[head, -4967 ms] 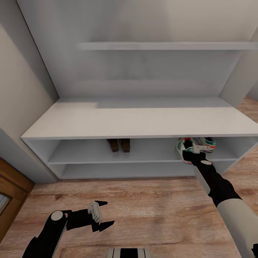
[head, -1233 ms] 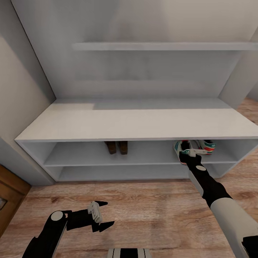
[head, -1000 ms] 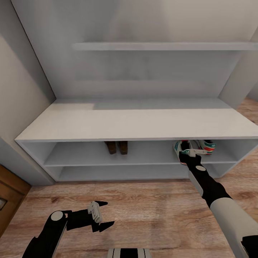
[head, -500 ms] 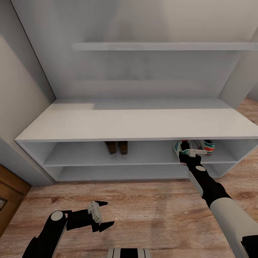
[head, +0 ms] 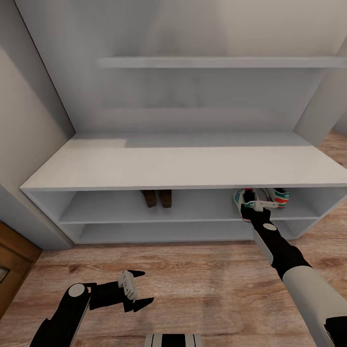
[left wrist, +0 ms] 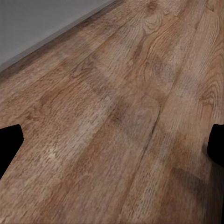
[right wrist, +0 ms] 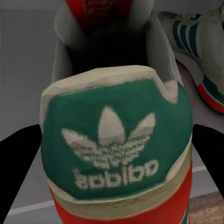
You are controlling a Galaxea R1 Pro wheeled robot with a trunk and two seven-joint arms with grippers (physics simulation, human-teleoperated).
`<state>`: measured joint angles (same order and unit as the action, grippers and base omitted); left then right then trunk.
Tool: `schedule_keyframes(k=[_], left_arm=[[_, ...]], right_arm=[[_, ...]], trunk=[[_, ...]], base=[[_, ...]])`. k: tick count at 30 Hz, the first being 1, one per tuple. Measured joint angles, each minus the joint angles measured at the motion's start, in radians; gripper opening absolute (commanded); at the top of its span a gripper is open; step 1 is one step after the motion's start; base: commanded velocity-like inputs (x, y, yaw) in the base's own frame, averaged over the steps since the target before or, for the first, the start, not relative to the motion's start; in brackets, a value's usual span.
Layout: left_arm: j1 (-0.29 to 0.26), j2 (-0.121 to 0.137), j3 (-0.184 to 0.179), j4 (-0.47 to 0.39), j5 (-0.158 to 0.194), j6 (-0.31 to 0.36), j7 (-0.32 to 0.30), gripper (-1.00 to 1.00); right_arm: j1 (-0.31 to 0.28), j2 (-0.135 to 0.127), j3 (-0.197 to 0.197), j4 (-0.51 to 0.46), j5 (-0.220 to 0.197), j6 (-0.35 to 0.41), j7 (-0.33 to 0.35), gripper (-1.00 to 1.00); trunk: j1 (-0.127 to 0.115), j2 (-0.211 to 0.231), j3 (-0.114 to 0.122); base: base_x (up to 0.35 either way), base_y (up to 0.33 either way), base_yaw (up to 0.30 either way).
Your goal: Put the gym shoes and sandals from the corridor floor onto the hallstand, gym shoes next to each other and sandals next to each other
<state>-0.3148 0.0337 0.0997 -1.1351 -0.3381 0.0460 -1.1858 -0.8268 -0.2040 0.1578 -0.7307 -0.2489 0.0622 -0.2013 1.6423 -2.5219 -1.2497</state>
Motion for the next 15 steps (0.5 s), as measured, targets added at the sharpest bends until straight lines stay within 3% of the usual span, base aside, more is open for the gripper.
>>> schedule_keyframes(k=[15], left_arm=[[0.000,0.000,0.000,0.000,0.000,0.000,0.000,1.00]], right_arm=[[-0.020,0.000,-0.001,0.075,0.002,-0.055,0.002,-1.00]], trunk=[[0.000,0.000,0.000]], base=[[0.000,0.000,0.000]])
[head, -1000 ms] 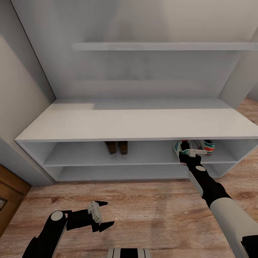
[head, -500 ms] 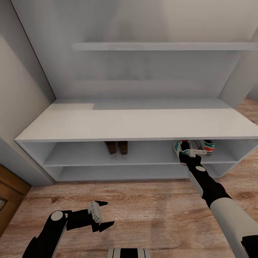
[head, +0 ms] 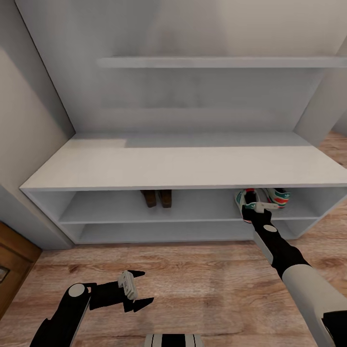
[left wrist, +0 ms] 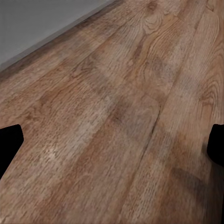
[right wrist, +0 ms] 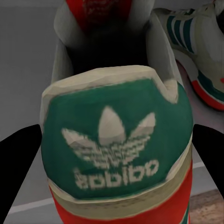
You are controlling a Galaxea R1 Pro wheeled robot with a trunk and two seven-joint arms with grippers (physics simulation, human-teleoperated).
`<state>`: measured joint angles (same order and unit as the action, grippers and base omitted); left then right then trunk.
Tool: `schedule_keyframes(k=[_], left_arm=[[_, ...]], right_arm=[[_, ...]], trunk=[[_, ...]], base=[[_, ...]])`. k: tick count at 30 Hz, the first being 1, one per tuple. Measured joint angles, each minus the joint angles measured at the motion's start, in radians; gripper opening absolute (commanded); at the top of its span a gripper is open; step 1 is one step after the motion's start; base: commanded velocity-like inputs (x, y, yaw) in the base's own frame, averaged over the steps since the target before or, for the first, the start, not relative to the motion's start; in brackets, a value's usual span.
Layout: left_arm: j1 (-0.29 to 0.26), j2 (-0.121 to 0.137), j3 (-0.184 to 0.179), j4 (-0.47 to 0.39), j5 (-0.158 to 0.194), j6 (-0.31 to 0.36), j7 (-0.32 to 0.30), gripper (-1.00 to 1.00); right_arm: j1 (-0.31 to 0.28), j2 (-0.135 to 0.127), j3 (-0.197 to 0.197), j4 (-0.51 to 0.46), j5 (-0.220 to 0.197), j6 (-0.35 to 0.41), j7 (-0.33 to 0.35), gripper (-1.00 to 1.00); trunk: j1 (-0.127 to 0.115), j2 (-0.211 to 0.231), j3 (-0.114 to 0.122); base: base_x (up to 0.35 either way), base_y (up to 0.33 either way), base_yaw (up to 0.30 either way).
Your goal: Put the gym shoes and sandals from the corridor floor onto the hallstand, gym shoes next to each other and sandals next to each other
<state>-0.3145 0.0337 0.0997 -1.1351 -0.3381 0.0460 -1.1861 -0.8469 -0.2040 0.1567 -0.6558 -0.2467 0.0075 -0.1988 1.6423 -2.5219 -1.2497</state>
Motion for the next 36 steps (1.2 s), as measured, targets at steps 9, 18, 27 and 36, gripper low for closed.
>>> schedule_keyframes(k=[9,18,27,36], left_arm=[[0.000,0.000,0.000,0.000,0.000,0.000,0.000,1.00],[0.000,0.000,0.000,0.000,0.001,0.000,0.000,1.00],[0.000,0.000,0.000,0.000,0.000,0.001,0.002,1.00],[0.000,0.000,-0.001,0.000,-0.001,0.001,0.003,1.00]], right_arm=[[-0.006,0.001,0.000,0.015,0.001,-0.010,0.002,-1.00],[-0.006,0.001,0.000,0.018,0.001,-0.012,0.002,-1.00],[-0.006,0.002,0.000,0.019,0.001,-0.013,0.002,-1.00],[-0.006,0.002,0.000,0.019,0.001,-0.014,0.002,-1.00]], trunk=[[0.000,0.000,0.000],[0.000,0.000,0.000],[0.000,0.000,0.000],[0.000,0.000,0.000]], base=[[0.000,0.000,0.000],[0.000,0.000,0.000],[0.000,0.000,0.000],[0.040,0.000,0.000]])
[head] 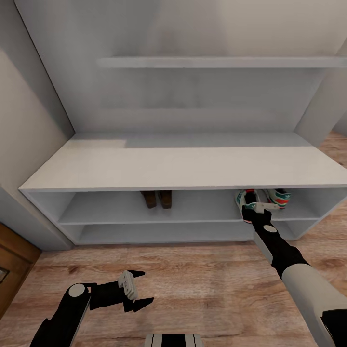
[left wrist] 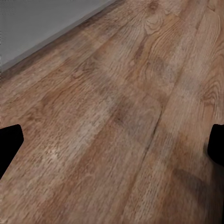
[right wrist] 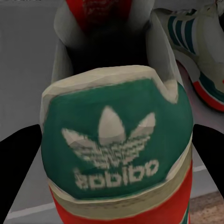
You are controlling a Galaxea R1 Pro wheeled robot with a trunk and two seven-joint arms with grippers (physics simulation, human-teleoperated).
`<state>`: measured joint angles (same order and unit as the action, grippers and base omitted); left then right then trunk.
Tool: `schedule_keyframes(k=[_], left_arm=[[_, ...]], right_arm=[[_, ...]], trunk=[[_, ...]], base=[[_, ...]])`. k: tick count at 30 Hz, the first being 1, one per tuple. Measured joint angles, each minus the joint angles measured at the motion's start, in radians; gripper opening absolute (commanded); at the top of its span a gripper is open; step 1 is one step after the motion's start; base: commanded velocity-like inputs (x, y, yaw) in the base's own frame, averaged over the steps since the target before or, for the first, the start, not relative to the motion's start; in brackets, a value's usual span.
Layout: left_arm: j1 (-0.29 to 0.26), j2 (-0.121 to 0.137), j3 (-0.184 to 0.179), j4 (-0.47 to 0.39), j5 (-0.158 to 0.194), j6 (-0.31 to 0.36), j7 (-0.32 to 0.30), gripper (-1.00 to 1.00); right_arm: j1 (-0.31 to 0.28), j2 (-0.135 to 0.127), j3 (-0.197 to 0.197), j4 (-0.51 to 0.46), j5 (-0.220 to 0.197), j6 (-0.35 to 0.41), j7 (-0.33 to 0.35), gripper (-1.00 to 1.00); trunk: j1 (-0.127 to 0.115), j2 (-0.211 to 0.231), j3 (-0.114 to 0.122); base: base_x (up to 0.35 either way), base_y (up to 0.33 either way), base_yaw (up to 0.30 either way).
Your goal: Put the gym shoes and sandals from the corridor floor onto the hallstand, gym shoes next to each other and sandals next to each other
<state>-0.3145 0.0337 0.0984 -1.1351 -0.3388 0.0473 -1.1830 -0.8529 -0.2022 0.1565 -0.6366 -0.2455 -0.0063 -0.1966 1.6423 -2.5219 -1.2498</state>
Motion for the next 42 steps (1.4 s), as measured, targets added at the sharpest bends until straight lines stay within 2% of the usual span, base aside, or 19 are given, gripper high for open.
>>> schedule_keyframes(k=[4,10,14,26,42], left_arm=[[0.000,0.000,-0.012,0.000,0.000,0.000,0.000,1.00],[0.000,0.000,-0.058,0.000,0.000,-0.001,0.002,1.00],[0.000,0.000,-0.075,0.000,0.000,-0.001,0.003,1.00],[0.000,0.000,-0.091,0.000,0.000,-0.001,0.002,1.00],[0.000,0.000,-0.093,0.000,0.000,-0.001,0.002,1.00]], right_arm=[[0.000,0.001,0.000,0.000,0.000,-0.002,0.000,-1.00],[0.000,0.001,0.001,0.000,0.000,-0.005,0.000,-1.00],[0.000,0.001,0.001,0.000,0.000,-0.005,0.000,-1.00],[0.000,0.001,0.001,0.000,0.000,-0.006,0.000,-1.00],[0.000,0.001,0.001,0.000,0.000,-0.006,0.001,-1.00]], trunk=[[0.000,0.000,0.000],[0.000,0.000,0.000],[0.000,0.000,0.000],[0.000,0.000,0.000],[0.000,0.000,0.000]], base=[[0.156,0.000,0.000],[0.240,0.000,0.000],[0.212,0.000,0.000],[0.067,0.000,0.000],[0.008,0.000,0.000]])
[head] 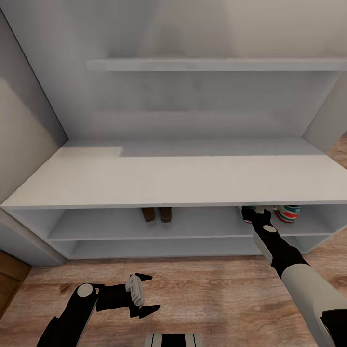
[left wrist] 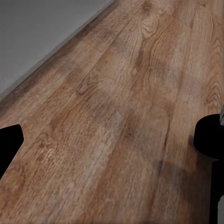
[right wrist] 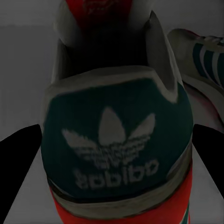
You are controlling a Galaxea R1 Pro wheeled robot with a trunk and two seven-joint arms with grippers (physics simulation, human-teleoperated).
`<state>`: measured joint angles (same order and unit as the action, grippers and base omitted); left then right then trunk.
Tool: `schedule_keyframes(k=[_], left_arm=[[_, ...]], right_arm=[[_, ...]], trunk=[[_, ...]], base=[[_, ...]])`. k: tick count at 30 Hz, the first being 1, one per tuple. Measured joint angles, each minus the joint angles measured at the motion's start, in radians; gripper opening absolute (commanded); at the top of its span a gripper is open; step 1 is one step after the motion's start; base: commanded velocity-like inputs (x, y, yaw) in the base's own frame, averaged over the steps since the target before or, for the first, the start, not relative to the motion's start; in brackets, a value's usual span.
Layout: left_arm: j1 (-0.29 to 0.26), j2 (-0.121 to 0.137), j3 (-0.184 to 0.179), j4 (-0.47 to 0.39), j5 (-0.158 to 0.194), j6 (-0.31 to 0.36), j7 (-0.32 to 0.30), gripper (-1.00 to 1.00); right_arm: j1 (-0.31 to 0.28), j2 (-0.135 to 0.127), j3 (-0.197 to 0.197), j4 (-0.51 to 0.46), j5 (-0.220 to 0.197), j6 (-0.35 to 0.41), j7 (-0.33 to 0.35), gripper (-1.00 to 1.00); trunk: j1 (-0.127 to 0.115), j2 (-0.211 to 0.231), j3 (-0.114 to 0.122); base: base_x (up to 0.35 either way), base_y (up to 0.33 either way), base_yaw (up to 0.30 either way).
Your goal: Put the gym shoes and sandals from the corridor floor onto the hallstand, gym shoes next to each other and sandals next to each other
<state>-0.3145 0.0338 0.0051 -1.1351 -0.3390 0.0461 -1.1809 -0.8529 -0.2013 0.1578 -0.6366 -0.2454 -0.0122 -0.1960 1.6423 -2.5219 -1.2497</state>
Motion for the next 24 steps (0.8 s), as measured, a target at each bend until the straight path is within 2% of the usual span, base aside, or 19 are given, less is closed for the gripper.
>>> schedule_keyframes(k=[24], left_arm=[[0.000,0.001,0.001,0.003,0.001,0.000,0.002,1.00]], right_arm=[[0.000,-0.001,0.000,0.000,0.000,0.000,0.000,-1.00]], trunk=[[0.000,0.000,0.000]], base=[[0.000,0.000,0.000]])
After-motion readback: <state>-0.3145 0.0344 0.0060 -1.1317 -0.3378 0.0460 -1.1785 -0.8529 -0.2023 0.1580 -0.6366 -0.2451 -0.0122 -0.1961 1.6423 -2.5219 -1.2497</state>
